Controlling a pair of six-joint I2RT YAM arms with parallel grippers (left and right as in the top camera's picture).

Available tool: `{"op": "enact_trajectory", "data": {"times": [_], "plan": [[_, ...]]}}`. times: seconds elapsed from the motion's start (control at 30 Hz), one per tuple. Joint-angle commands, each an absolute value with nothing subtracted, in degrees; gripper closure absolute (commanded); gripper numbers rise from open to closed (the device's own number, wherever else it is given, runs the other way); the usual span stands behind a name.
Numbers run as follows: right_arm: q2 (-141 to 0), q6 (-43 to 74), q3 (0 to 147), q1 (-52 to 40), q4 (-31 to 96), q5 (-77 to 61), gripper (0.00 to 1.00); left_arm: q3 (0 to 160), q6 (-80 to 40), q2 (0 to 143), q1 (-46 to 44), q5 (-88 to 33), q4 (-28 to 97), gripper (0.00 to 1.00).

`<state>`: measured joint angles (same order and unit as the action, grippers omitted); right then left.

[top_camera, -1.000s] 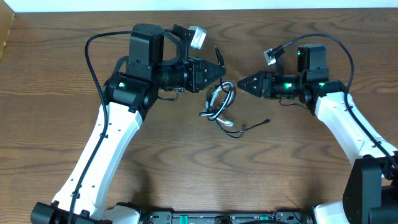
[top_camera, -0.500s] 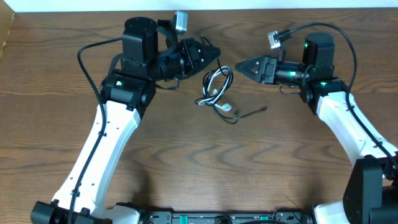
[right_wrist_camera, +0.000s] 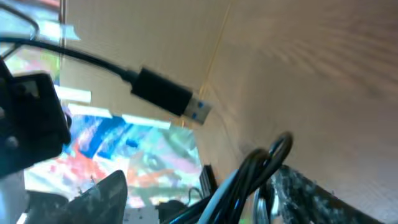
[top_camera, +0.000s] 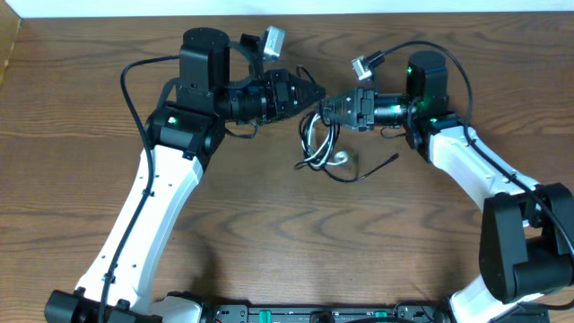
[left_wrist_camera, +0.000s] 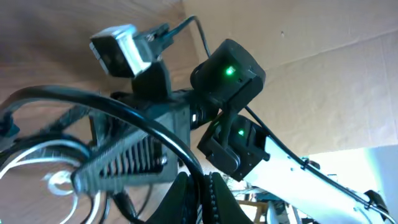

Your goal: Untangle cables

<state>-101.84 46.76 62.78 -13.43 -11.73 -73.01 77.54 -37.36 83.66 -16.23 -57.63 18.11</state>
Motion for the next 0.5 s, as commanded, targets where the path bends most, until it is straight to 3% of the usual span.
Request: {"op": "enact_trajectory", "data": {"times": [0.0,0.13,0.27,0.3,0.37,0.4,0.47], "plan": [[-101.95,42.76,63.31,-14.7,-6.22,-74.22,0.57,78.11,-34.06,84.09,-16.01,-56.01,18.61,0.93],[-101.95,32.14,63.31,-14.28,15.14,-50.85,0.96,78.11,-32.4,84.12,-14.59,-43.05,25.54,0.92],[-101.75,30.63,63.31,-14.17,17.78,-45.89,0.99,78.08,-27.38,84.31,-14.63,-31.97,34.52,0.92],[-101.65,30.79,63.31,-14.17,17.8,-44.97,0.99,78.04,-26.55,84.49,-14.81,-29.28,36.56,0.86],[-101.14,31.66,63.33,-14.2,19.07,-39.9,0.99,78.0,-26.11,85.08,-14.85,-22.02,41.74,0.6],[-100.73,31.94,63.33,-14.2,20.25,-36.75,0.99,78.0,-25.78,85.62,-14.85,-18.33,44.75,0.41],[-99.48,32.75,63.35,-14.2,23.16,-31.94,0.99,78.0,-19.29,86.02,-15.07,-18.92,46.65,0.3]]}}
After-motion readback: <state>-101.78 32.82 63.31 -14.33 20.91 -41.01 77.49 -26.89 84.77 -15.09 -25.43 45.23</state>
